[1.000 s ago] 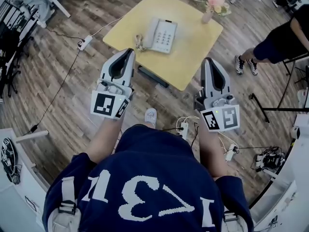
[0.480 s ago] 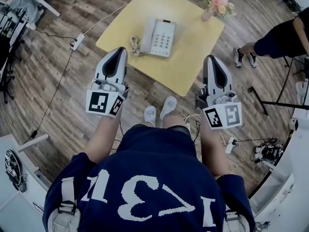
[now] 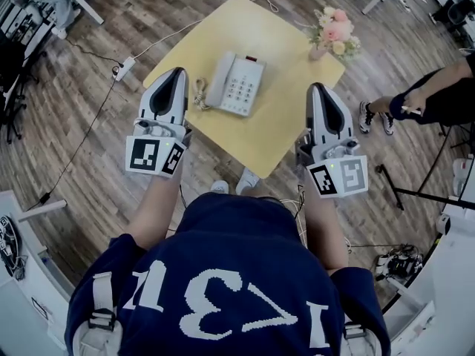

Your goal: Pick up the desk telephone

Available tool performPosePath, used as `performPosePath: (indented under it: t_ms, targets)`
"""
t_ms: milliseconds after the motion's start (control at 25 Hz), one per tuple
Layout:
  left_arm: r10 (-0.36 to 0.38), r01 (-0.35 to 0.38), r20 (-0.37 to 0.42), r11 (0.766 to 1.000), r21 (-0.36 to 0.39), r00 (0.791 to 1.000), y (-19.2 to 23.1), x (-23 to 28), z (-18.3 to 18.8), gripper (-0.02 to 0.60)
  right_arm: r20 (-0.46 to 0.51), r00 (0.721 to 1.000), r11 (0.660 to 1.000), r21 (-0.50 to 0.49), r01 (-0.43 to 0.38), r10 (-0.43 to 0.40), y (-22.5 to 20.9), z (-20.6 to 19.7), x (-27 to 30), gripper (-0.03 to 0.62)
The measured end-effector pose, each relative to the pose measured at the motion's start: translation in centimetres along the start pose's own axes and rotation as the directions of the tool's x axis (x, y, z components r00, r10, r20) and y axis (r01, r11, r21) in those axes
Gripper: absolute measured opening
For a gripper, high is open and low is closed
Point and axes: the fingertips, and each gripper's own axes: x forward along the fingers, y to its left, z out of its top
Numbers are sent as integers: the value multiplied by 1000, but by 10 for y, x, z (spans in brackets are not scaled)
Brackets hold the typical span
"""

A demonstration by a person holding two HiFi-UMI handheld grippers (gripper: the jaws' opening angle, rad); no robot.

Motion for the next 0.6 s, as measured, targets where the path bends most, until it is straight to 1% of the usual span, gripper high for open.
performPosePath:
  t_ms: [80,200,400,600]
  targets:
    - [24,-24,10,1000,3,1000,-2,13,0,21,2,1000,1000,6,-15,15,-17,1,8,28]
    - [38,-38,11,999,0,999,-6,29,-3,21,1,1000,999,31,-14,14,-37,-3,17,28]
    - [57,-57,-36,998,-9,998,-2,40,-22,21,-36,998,996,71,-46,48,-45,-20,32,28]
    - [43,-46,-81,998,-31,996,11,57,-41,21,-65,998,995,98,-20,26,-56,-32,50,29]
